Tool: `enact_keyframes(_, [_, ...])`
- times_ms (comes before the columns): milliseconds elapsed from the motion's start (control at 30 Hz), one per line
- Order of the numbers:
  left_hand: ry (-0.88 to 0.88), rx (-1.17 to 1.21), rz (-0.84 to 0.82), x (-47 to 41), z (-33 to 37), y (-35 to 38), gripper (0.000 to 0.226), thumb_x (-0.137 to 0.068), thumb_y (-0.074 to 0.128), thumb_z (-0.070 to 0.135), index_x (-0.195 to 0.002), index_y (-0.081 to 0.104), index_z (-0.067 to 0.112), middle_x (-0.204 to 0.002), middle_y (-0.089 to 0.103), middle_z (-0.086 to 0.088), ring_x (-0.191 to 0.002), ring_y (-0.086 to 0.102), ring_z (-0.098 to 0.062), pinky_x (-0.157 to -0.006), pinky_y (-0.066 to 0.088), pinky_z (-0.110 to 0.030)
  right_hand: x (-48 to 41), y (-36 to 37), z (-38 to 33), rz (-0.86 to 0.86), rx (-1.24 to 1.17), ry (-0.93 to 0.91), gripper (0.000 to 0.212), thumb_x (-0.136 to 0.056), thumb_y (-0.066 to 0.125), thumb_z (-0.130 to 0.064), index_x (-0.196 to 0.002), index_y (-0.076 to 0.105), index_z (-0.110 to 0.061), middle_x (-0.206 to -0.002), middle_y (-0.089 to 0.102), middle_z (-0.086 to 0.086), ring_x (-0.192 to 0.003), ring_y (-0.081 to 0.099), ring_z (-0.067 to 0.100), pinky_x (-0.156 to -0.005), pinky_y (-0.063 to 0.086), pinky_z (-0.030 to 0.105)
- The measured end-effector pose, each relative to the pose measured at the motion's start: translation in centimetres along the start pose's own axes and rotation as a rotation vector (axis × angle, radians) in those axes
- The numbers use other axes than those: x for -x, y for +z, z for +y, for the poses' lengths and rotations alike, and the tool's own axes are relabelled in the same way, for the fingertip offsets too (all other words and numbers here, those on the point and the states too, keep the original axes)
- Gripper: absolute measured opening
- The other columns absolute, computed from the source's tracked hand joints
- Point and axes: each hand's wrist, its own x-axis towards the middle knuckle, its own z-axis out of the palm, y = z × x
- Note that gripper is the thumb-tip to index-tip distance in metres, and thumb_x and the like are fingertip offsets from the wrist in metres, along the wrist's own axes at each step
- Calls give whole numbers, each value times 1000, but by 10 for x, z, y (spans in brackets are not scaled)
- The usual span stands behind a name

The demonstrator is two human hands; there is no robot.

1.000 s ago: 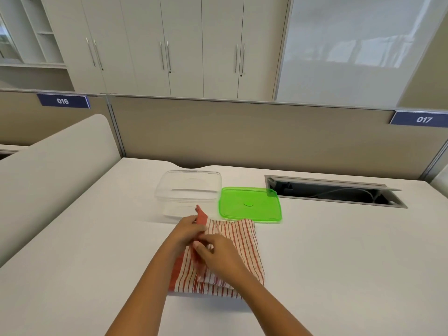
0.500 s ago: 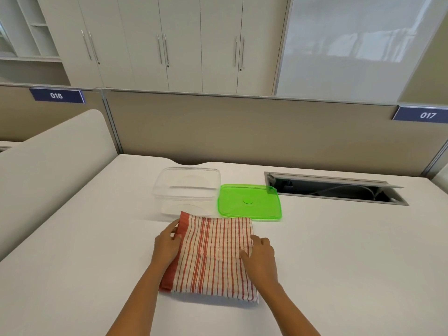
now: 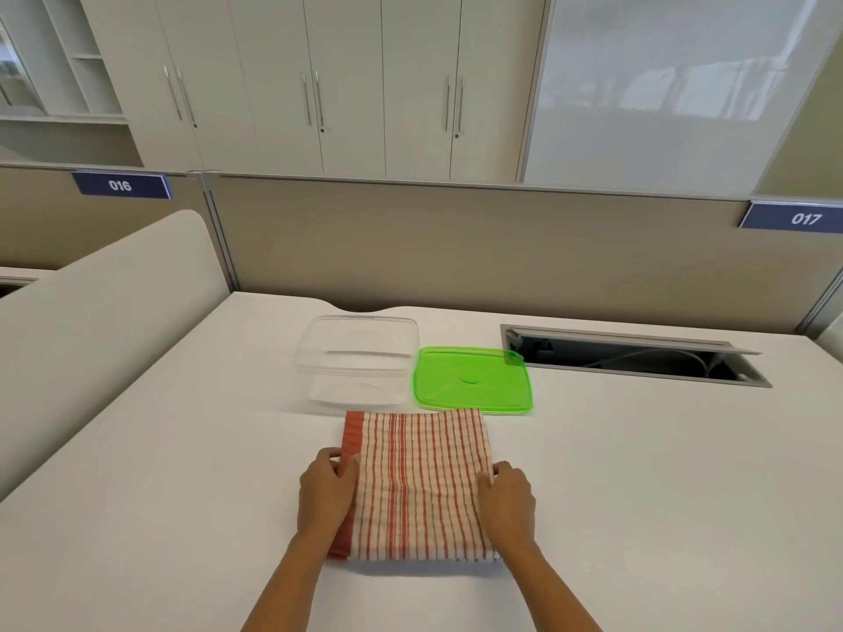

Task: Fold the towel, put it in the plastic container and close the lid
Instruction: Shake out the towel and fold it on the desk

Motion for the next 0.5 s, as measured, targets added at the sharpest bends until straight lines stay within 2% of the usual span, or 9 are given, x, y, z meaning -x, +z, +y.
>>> enact_keyframes(133, [96,-57,43,20,-4,12,30,-94,47,31,-118,51,15,-100,67,-7,-87,65,-22,-77,57,-38,1,-8,12,96,75,20,25,-99,33,-26,-111,50,-11,-108,57,8,-93,61,27,-72,45,32])
enact_keyframes(233, [158,-67,63,27,0,18,31,-94,47,30,-122,47,16,-108,57,-5,-90,60,-21,-74,52,-32,0,-11,24,112,125,18,24,-99,31,-26,-108,49,-13,-105,61,6,-92,62,26,-70,44,32])
enact_keyframes(300, [198,-58,74,29,2,20,24,-94,48,30,-112,52,15,-110,52,-5,-92,58,-20,-74,51,-31,-1,-12,30,118,113,27,24,-98,31,-26,-105,50,-13,-103,64,6,-90,63,26,-73,48,34])
enact_keyframes(400, [108,1,44,27,0,18,22,-94,46,32,-92,58,14,-99,61,-7,-83,59,-19,-71,49,-29,-4,-14,34,146,42,74,24,-98,32,-25,-102,50,-11,-102,65,8,-88,63,27,-74,51,36])
enact_keyframes(500, [-35,51,-146,25,3,10,31,-95,45,35,-88,64,12,-83,68,-5,-74,66,-19,-64,51,-25,-5,-14,36,200,-52,125,25,-99,31,-24,-102,49,-8,-104,65,12,-90,63,30,-75,51,41])
